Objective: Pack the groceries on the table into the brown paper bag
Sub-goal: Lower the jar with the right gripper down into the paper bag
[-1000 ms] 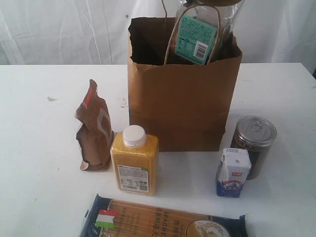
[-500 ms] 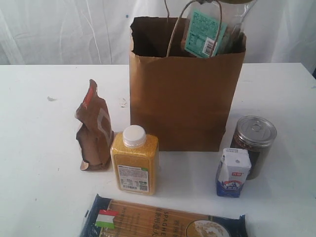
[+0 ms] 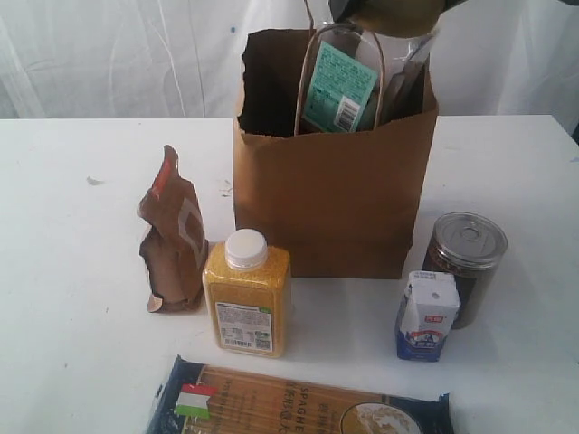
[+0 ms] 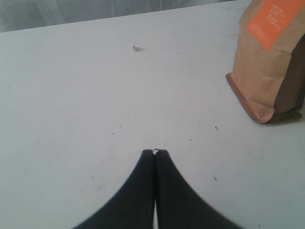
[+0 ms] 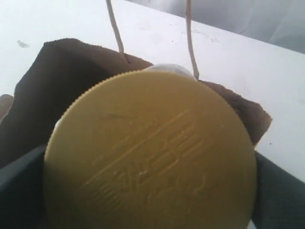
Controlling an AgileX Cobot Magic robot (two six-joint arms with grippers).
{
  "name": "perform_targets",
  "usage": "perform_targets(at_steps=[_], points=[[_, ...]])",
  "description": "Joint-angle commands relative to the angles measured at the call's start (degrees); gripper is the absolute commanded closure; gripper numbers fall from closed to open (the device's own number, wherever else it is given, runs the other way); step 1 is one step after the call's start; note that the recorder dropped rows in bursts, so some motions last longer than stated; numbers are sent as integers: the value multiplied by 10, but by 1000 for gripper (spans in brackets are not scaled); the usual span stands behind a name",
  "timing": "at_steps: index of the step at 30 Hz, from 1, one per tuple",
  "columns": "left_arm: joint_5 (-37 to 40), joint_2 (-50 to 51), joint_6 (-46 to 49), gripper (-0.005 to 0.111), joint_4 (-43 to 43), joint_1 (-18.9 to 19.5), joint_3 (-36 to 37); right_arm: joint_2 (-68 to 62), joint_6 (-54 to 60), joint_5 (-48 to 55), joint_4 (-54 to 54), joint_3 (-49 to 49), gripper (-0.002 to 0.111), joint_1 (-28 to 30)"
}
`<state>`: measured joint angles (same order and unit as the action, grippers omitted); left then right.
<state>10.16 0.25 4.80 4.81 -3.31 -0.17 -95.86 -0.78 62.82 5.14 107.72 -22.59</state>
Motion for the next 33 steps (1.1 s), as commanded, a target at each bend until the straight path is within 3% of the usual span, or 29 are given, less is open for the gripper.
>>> perform_targets(at_steps=[1,16,33], points=[[-4,-2,0,107,2,-3,2,-1,8,-21,2,1,108,3],[-4,-2,0,107,2,-3,2,-42,60,10,11,1,108,3],[-4,-2,0,107,2,-3,2,-89,110,44,-51,28,108,-55]])
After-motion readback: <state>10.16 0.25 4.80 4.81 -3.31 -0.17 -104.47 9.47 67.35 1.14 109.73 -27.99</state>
